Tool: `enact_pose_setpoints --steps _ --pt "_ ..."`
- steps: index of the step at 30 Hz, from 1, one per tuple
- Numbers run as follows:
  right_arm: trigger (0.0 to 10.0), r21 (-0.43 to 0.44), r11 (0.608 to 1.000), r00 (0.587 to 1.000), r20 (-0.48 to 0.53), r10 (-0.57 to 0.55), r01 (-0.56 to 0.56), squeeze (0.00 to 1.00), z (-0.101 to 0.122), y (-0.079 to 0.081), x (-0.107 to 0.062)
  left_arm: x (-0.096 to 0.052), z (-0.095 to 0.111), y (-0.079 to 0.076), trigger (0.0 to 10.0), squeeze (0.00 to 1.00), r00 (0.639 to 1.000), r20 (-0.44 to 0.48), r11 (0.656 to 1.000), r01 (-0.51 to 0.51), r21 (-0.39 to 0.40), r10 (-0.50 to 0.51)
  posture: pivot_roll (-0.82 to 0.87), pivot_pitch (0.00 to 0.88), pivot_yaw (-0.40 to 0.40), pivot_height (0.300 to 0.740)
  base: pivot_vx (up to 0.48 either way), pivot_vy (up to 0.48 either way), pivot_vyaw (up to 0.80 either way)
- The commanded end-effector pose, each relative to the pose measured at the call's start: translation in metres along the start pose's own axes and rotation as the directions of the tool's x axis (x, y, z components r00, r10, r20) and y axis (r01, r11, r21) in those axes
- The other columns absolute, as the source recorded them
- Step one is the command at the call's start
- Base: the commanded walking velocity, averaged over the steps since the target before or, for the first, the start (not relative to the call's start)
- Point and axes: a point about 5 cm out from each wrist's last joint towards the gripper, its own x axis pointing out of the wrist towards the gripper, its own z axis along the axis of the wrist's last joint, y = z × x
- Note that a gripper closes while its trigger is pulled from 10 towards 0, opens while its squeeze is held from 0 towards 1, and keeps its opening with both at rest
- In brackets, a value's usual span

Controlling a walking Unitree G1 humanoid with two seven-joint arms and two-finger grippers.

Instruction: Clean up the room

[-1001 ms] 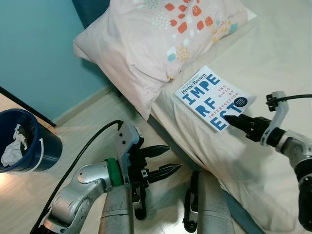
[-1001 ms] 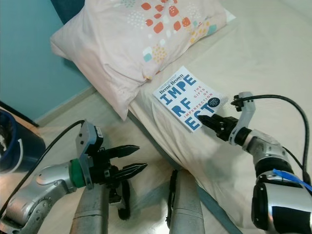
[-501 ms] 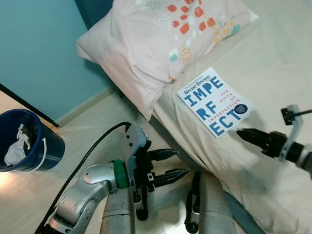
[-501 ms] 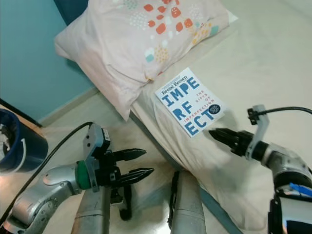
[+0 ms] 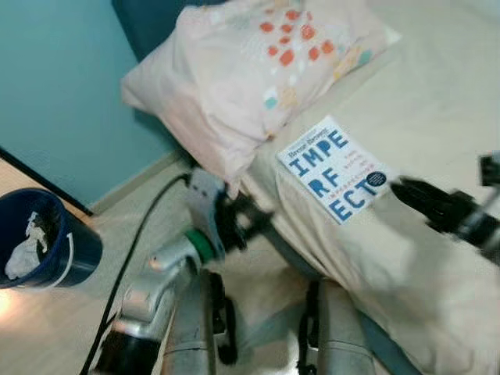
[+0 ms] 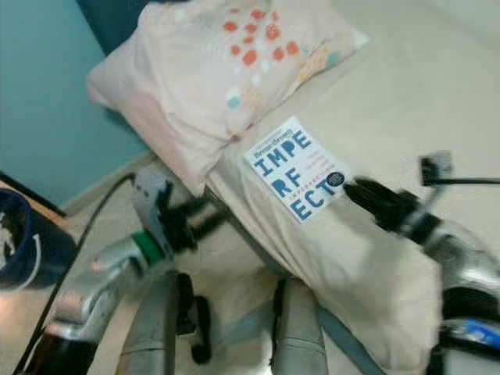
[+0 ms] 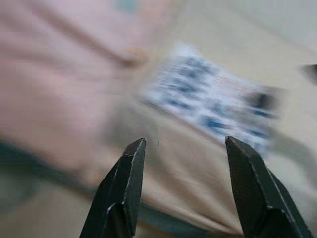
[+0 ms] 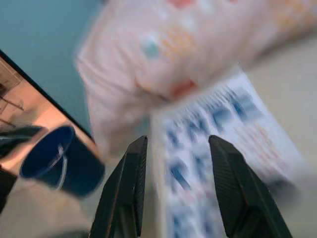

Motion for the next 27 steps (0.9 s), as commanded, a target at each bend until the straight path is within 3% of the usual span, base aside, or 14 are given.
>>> enact_pose_setpoints --steps 1,3,5,7,10,12,14,15,17,27 --pt "10.0 -0.017 0.999 0.999 0.011 -0.049 0.049 0.0 -0.007 0.01 0.004 -0.007 -0.013 0.013 10.0 0.0 0.994 -0.04 0.994 -0.104 0.021 0.105 0.01 0.113 0.098 0.611 0.0 0.0 0.0" --pt "10.0 -0.026 0.995 0.995 0.027 -0.098 0.099 0.0 -0.024 0.029 0.017 -0.008 -0.016 0.017 10.0 0.0 0.99 -0.025 0.988 -0.139 0.068 0.141 0.01 0.105 0.101 0.611 0.0 0.0 0.0" --pt "10.0 -0.076 0.988 0.991 0.026 -0.134 0.135 0.0 -0.04 0.041 0.022 -0.01 -0.02 0.024 10.0 0.0 0.977 -0.02 0.976 -0.21 0.054 0.212 0.0 0.092 0.11 0.611 0.0 0.0 0.0" --pt "10.0 -0.183 0.944 0.958 -0.028 -0.286 0.276 0.0 -0.061 0.042 0.018 -0.012 -0.03 0.037 10.0 0.0 0.943 -0.053 0.939 -0.321 0.122 0.329 0.0 0.086 0.114 0.611 0.0 0.0 0.0" --pt "10.0 -0.164 0.917 0.928 -0.014 -0.372 0.364 0.0 -0.066 0.041 0.012 -0.014 -0.035 0.044 10.0 0.0 0.92 -0.062 0.916 -0.376 0.137 0.387 0.0 0.082 0.113 0.611 0.0 0.0 0.0" --pt "10.0 -0.104 0.875 0.88 0.004 -0.475 0.472 0.0 -0.072 0.038 0.0 -0.017 -0.039 0.051 10.0 0.0 0.892 -0.064 0.89 -0.435 0.139 0.447 0.0 0.079 0.11 0.616 0.0 0.0 0.0" --pt "10.0 -0.104 0.875 0.88 0.004 -0.475 0.472 0.0 -0.072 0.038 0.0 -0.017 -0.039 0.051 10.0 0.0 0.892 -0.064 0.89 -0.435 0.139 0.447 0.0 0.079 0.11 0.616 0.0 0.0 0.0" --pt "10.0 -0.097 0.858 0.861 -0.016 -0.508 0.505 0.0 -0.083 0.042 -0.012 -0.018 -0.041 0.052 10.0 0.0 0.889 -0.062 0.886 -0.444 0.135 0.455 0.0 0.073 0.102 0.626 0.0 0.0 0.0" --pt "10.0 -0.105 0.86 0.862 -0.037 -0.505 0.499 0.0 -0.088 0.045 -0.014 -0.018 -0.042 0.051 10.0 0.0 0.893 -0.067 0.89 -0.433 0.14 0.445 0.0 0.073 0.098 0.631 0.0 0.0 0.0" --pt "10.0 -0.127 0.863 0.863 -0.074 -0.499 0.488 0.0 -0.099 0.053 -0.012 -0.014 -0.049 0.045 10.0 0.0 0.901 -0.069 0.896 -0.415 0.157 0.429 -0.01 0.058 0.076 0.656 0.0 0.0 0.0"
